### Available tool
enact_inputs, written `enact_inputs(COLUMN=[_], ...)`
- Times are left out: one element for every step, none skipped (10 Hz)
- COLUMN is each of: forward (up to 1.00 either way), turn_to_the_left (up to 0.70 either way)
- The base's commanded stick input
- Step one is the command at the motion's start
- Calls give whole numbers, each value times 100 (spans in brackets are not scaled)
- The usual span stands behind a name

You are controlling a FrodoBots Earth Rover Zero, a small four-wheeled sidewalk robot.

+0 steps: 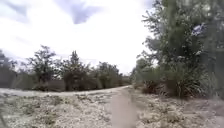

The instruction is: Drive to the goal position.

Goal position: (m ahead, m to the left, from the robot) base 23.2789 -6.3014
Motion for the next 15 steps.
enact_inputs(forward=[85, 85, 85, 85, 85, 85, 85, 85, 85, 85, 85, 85, 85, 85, 85], turn_to_the_left=[25, 13, 17, 30, 15, 0, 8, 28, 30, 0, 3, 18, 34, 13, 0])
